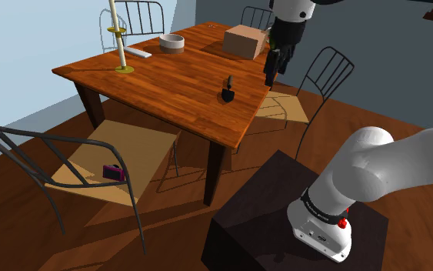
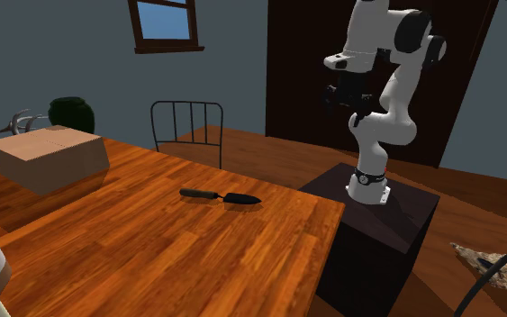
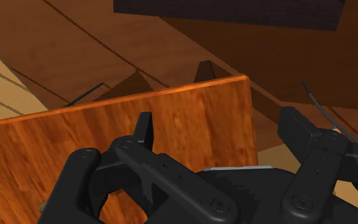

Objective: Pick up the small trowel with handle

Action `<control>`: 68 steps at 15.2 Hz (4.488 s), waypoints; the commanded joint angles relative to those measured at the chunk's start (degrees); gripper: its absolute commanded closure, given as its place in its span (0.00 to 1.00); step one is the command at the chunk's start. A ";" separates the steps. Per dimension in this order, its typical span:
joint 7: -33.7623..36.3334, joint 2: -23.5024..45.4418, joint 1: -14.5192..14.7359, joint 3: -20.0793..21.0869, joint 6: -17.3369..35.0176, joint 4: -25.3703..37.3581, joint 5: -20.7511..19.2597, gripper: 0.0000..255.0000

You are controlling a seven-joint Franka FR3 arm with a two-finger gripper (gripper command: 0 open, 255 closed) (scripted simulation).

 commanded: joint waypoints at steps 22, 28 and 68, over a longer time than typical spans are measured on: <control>11.57 39.05 -8.03 -8.94 30.50 13.78 8.60 0.00; 12.37 50.65 -10.37 -11.09 34.94 21.92 14.37 0.00; 14.16 60.91 -13.85 -12.57 33.34 34.56 20.28 1.00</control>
